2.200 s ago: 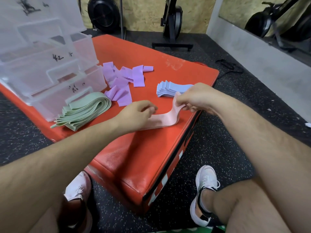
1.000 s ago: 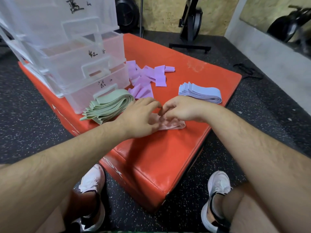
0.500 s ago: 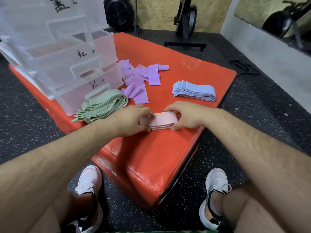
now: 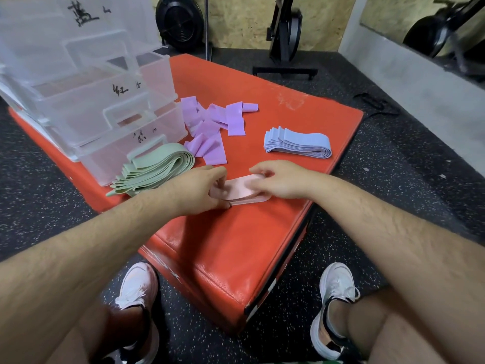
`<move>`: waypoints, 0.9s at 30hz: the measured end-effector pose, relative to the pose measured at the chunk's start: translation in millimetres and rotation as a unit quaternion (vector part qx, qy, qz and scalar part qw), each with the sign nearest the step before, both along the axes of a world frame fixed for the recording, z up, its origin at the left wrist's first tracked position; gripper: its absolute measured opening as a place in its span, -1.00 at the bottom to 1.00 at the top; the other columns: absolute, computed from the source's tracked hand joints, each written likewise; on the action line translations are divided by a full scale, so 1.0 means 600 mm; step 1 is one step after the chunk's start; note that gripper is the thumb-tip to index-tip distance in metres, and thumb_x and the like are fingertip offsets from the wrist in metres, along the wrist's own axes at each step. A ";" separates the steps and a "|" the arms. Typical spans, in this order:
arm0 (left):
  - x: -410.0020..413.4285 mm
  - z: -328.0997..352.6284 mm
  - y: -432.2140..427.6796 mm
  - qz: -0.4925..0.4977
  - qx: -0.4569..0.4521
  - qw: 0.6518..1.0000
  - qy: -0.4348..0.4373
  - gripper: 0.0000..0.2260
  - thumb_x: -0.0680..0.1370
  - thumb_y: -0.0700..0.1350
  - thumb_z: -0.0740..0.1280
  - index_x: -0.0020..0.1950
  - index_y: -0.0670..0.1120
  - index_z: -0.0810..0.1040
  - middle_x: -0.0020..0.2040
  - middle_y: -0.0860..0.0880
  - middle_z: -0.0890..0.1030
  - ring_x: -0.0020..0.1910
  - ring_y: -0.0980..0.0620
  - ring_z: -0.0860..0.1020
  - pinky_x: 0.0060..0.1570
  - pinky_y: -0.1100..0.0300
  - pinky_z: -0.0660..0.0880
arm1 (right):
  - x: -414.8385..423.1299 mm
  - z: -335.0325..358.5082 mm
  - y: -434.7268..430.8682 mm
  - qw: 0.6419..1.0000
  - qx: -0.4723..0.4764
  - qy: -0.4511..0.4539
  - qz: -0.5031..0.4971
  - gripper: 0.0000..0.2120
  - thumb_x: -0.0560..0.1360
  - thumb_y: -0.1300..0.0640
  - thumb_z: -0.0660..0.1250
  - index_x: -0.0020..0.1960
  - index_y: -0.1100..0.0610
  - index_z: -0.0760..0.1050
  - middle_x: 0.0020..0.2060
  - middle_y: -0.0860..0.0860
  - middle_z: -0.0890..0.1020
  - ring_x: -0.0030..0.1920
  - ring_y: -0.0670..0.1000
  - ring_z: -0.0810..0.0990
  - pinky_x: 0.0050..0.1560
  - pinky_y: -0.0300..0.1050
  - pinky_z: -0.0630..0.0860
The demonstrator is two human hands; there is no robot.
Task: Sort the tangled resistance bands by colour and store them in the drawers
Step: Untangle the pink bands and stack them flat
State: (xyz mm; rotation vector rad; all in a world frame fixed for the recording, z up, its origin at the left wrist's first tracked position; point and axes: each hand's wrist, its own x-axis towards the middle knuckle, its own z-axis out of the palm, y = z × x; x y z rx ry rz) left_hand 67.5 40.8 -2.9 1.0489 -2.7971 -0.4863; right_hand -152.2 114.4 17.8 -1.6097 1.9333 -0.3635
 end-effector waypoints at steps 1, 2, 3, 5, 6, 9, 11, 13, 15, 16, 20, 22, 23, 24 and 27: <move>0.000 0.004 0.001 0.000 0.001 1.000 -0.002 -0.60 0.37 0.17 0.53 -0.02 -0.02 0.45 -0.09 0.12 0.46 -0.09 0.03 0.47 -0.09 0.13 0.38 | -0.002 0.000 -0.002 0.998 -0.004 -0.028 -0.055 -0.46 0.51 -0.04 0.41 0.45 0.05 0.42 0.26 0.01 0.60 0.22 0.01 0.61 0.30 -0.13 0.48; -0.001 0.007 0.003 0.000 0.001 1.000 -0.005 -0.59 0.37 0.19 0.52 -0.04 -0.03 0.44 -0.11 0.11 0.47 -0.12 0.03 0.47 -0.12 0.13 0.38 | -0.004 0.000 -0.003 0.993 0.002 -0.058 -0.104 -0.52 0.50 0.05 0.40 0.39 0.10 0.44 0.13 0.07 0.66 0.10 0.06 0.68 0.21 -0.03 0.58; -0.002 0.009 0.004 0.003 -0.004 1.000 -0.009 -0.59 0.39 0.22 0.50 -0.07 -0.04 0.44 -0.14 0.11 0.48 -0.15 0.02 0.47 -0.15 0.13 0.37 | -0.006 0.001 -0.003 0.987 0.020 -0.092 -0.134 -0.61 0.48 0.13 0.40 0.28 0.16 0.48 0.02 0.12 0.68 0.01 0.10 0.71 0.11 0.02 0.65; -0.006 0.008 0.008 0.018 -0.019 1.000 -0.008 -0.61 0.47 0.26 0.40 -0.12 -0.05 0.43 -0.23 0.09 0.49 -0.22 0.01 0.46 -0.23 0.12 0.34 | -0.005 0.000 0.000 0.981 0.052 -0.129 -0.137 -0.82 0.44 0.16 0.44 0.01 0.19 0.55 -0.13 0.12 0.64 -0.12 0.07 0.68 -0.03 -0.03 0.69; -0.008 0.008 0.010 0.028 -0.024 0.999 -0.004 -0.63 0.51 0.25 0.34 -0.15 -0.06 0.42 -0.27 0.08 0.49 -0.24 0.00 0.46 -0.25 0.12 0.32 | -0.003 -0.002 0.001 0.981 0.055 -0.130 -0.132 -0.85 0.41 0.13 0.47 -0.09 0.16 0.56 -0.19 0.09 0.61 -0.18 0.04 0.64 -0.06 -0.05 0.69; -0.016 0.005 0.011 0.047 -0.034 0.998 0.001 -0.69 0.58 0.14 0.29 -0.18 -0.07 0.39 -0.32 0.07 0.46 -0.25 -0.05 0.46 -0.28 0.10 0.29 | 0.008 -0.009 -0.002 0.981 0.052 -0.132 -0.129 -0.81 0.30 0.05 0.49 -0.23 0.13 0.55 -0.35 0.02 0.54 -0.31 0.02 0.62 0.01 0.01 0.68; -0.019 0.008 0.009 0.065 -0.017 0.998 0.004 -0.76 0.56 0.08 0.33 -0.10 -0.06 0.38 -0.27 0.07 0.50 -0.20 -0.06 0.49 -0.24 0.10 0.35 | 0.015 -0.010 -0.001 0.981 0.038 -0.146 -0.121 -0.88 0.36 0.16 0.47 -0.23 0.16 0.54 -0.36 0.03 0.53 -0.33 0.02 0.56 -0.15 -0.08 0.65; -0.024 0.014 0.007 0.073 0.018 0.996 0.038 -0.72 0.53 0.05 0.37 0.08 -0.04 0.35 -0.11 0.05 0.59 -0.12 -0.07 0.55 -0.09 0.07 0.47 | 0.016 -0.007 0.005 0.985 0.008 -0.141 -0.104 -0.89 0.40 0.24 0.45 -0.09 0.21 0.60 -0.28 0.05 0.56 -0.29 0.01 0.53 -0.27 -0.15 0.52; -0.033 0.026 0.006 0.061 0.077 0.993 0.067 -0.59 0.51 -0.02 0.40 0.26 -0.02 0.29 0.05 0.09 0.58 -0.03 -0.05 0.59 0.03 0.07 0.52 | 0.010 -0.002 0.012 0.985 -0.027 -0.145 -0.088 -0.82 0.40 0.28 0.45 0.00 0.16 0.61 -0.17 0.05 0.61 -0.19 0.01 0.56 -0.16 -0.12 0.50; -0.038 0.032 0.007 0.056 0.128 0.988 0.072 -0.56 0.51 -0.06 0.41 0.31 0.00 0.29 0.02 0.14 0.57 -0.05 -0.04 0.60 0.01 0.07 0.55 | 0.004 0.002 0.015 0.982 -0.043 -0.160 -0.088 -0.81 0.41 0.30 0.45 0.00 0.13 0.60 -0.13 0.05 0.64 -0.15 0.00 0.58 -0.10 -0.10 0.53; -0.065 0.045 -0.003 0.057 0.275 0.955 0.093 -0.80 0.52 -0.09 0.45 0.08 -0.04 0.51 -0.24 0.04 0.62 -0.28 -0.03 0.61 -0.28 0.13 0.61 | -0.040 0.018 0.030 0.970 -0.095 -0.186 -0.124 -0.80 0.44 0.31 0.45 0.03 0.13 0.61 -0.03 0.08 0.71 -0.06 0.02 0.63 0.07 -0.06 0.56; -0.077 0.046 -0.018 0.081 0.313 0.934 0.149 -0.81 0.47 -0.09 0.51 0.01 -0.07 0.58 -0.20 0.00 0.65 -0.21 0.02 0.60 -0.21 0.19 0.57 | -0.070 0.021 0.038 0.958 -0.107 -0.204 -0.170 -0.85 0.44 0.28 0.45 0.00 0.13 0.61 -0.05 0.09 0.71 -0.07 0.03 0.62 0.06 -0.04 0.56; -0.085 0.045 -0.025 0.092 0.342 0.916 0.186 -0.78 0.43 -0.11 0.55 0.01 -0.09 0.60 -0.18 -0.02 0.65 -0.19 0.02 0.60 -0.19 0.16 0.56 | -0.084 0.020 0.042 0.953 -0.109 -0.201 -0.196 -0.87 0.44 0.27 0.45 -0.03 0.14 0.61 -0.10 0.08 0.69 -0.10 0.03 0.61 0.00 -0.06 0.54; -0.094 0.045 -0.030 0.102 0.369 0.898 0.218 -0.75 0.40 -0.14 0.57 0.01 -0.11 0.60 -0.17 -0.06 0.66 -0.19 0.00 0.61 -0.16 0.11 0.57 | -0.098 0.019 0.046 0.951 -0.109 -0.188 -0.222 -0.88 0.43 0.25 0.45 -0.04 0.17 0.61 -0.12 0.08 0.68 -0.13 0.02 0.60 -0.05 -0.09 0.52; -0.131 0.044 -0.036 0.135 0.404 0.859 0.283 -0.77 0.40 -0.25 0.55 -0.04 -0.12 0.57 -0.21 -0.12 0.64 -0.24 -0.03 0.62 -0.19 0.08 0.62 | -0.132 0.010 0.045 0.921 -0.098 -0.239 -0.292 -0.87 0.43 0.27 0.46 -0.02 0.24 0.60 0.00 0.16 0.67 -0.07 0.08 0.66 -0.04 -0.02 0.66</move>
